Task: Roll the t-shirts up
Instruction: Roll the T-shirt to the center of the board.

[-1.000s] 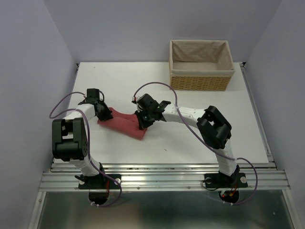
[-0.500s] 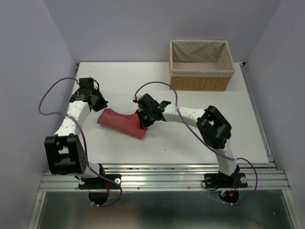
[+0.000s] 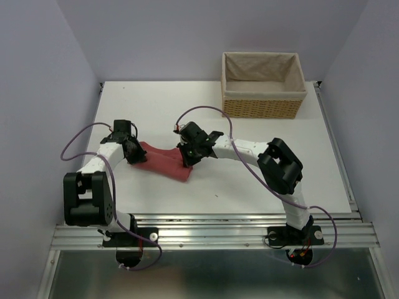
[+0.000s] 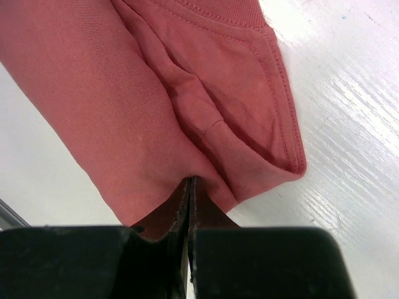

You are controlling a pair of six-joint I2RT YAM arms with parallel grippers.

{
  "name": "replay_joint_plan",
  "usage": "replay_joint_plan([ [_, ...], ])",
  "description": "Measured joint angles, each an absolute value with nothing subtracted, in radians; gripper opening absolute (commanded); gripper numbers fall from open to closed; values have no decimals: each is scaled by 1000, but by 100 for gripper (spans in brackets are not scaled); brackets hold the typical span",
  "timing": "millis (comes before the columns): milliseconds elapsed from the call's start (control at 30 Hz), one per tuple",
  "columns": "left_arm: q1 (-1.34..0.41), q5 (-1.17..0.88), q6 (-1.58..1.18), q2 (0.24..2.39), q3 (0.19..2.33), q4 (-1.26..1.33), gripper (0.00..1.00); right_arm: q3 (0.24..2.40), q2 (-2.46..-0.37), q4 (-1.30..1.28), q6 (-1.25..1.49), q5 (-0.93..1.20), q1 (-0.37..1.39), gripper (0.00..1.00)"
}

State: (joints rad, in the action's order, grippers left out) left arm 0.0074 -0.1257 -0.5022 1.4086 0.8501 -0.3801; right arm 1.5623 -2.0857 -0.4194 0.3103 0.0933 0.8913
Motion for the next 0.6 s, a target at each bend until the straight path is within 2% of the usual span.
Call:
replay_joint_plan([
  [133, 8, -138, -535, 1525, 854, -325, 0, 1566, -2086, -420, 310, 97, 891, 1],
  [367, 7, -116, -552, 1515, 859, -316, 0, 1570, -2035, -459, 300, 96, 896, 4],
  [600, 6, -64, -551, 1465, 859, -370, 0, 1772, -2028, -482, 315, 147, 926, 4],
])
